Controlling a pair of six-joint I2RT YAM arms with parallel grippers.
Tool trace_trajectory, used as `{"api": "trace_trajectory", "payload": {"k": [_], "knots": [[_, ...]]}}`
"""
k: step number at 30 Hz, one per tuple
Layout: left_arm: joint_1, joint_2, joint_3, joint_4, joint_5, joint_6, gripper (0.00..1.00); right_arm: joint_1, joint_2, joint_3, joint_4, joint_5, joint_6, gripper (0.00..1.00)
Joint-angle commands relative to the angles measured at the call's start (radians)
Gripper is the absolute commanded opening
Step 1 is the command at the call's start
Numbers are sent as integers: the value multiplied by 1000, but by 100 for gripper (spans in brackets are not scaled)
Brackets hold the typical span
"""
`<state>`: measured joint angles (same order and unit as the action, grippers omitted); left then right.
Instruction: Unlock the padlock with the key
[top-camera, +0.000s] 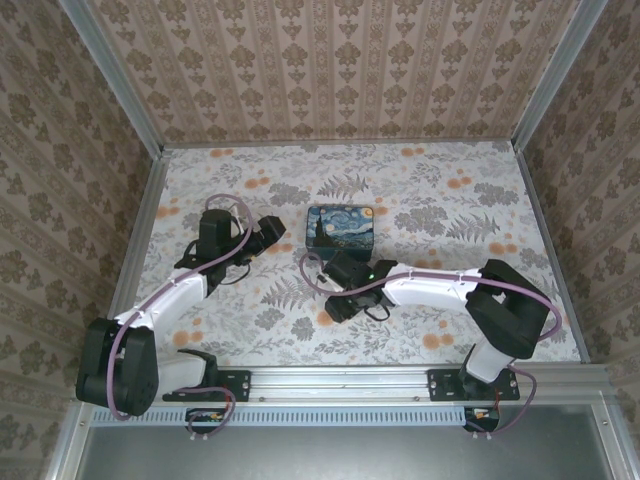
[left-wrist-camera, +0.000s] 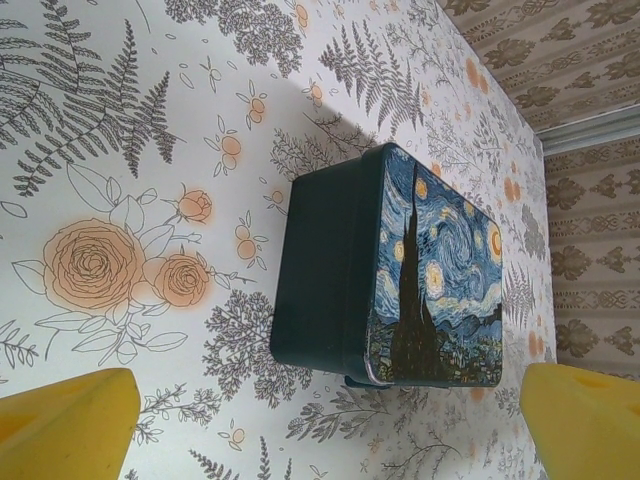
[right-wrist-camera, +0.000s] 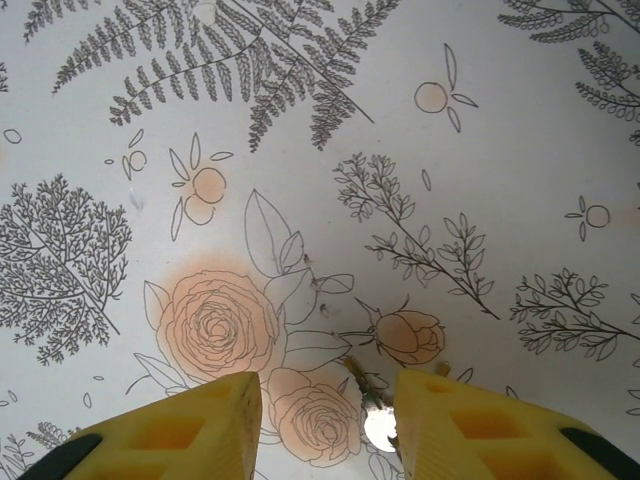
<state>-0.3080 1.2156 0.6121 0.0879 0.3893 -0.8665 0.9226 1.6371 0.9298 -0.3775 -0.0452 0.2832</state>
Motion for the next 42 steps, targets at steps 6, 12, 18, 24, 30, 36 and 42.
{"api": "trace_trajectory", "payload": {"k": [6,12,18,24,30,36,42], "knots": [[-8,13,31,-13,-9,27,100,-11,43,15,-44,-59,-33,40],[-8,15,27,-8,-6,27,100,-11,83,21,-79,-89,-39,38],[-8,10,26,-4,-7,27,100,-3,87,15,-134,-47,-22,36],[-7,17,30,-6,-9,31,100,22,145,27,-154,61,16,31],[-6,26,38,-10,-7,33,100,57,198,30,-155,118,39,19],[-8,34,38,-8,-10,28,100,59,196,37,-114,98,51,1],[-10,35,44,-12,-15,28,100,53,174,107,-87,70,56,0]]}}
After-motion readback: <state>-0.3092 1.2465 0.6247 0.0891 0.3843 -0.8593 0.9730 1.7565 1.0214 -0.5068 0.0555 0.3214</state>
